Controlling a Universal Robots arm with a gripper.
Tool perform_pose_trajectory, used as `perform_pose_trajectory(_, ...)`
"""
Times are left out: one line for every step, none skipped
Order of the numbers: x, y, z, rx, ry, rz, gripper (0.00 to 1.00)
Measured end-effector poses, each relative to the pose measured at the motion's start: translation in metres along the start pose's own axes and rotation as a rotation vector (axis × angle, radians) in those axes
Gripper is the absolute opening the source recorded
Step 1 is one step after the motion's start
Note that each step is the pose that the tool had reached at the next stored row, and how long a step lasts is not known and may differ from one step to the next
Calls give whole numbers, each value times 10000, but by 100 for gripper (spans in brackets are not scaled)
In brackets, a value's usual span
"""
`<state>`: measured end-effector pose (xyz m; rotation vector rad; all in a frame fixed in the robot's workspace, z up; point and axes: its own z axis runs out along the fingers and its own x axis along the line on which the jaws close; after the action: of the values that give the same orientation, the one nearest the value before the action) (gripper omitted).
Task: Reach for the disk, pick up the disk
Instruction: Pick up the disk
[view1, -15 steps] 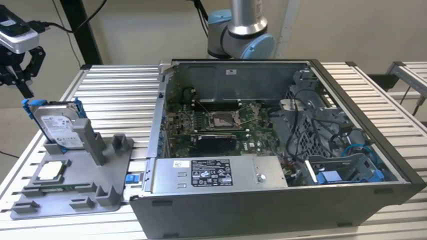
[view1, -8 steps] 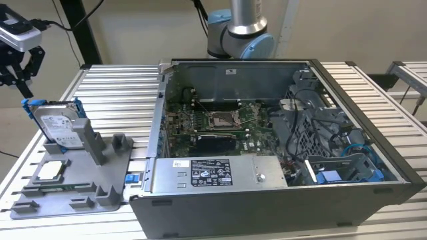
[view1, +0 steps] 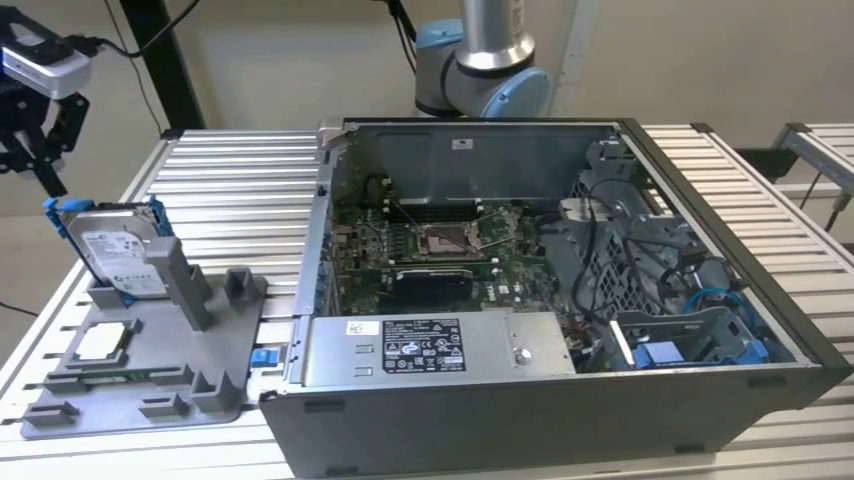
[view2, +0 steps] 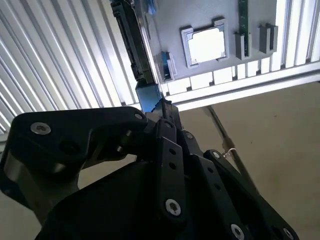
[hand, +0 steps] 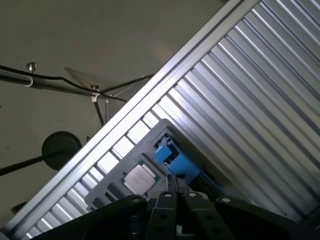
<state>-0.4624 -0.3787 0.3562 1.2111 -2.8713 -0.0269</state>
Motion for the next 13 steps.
perform_pose_trajectory(0,0,0,2,4,-137,0)
perform_pose_trajectory(0,0,0,4,7,-273,0)
perform_pose_trajectory(0,0,0,7,11,-418,0)
perform_pose_trajectory(0,0,0,10,15,-575,0)
perform_pose_trajectory(0,0,0,12,19,-733,0)
perform_pose_trajectory(0,0,0,15,23,-905,0)
perform_pose_trajectory(0,0,0,18,28,-1078,0)
perform_pose_trajectory(0,0,0,20,32,-1238,0)
perform_pose_trajectory(0,0,0,23,36,-1394,0)
perform_pose_trajectory(0,0,0,25,40,-1550,0)
perform_pose_trajectory(0,0,0,28,44,-1704,0)
perform_pose_trajectory(0,0,0,31,48,-1869,0)
perform_pose_trajectory(0,0,0,33,52,-2022,0)
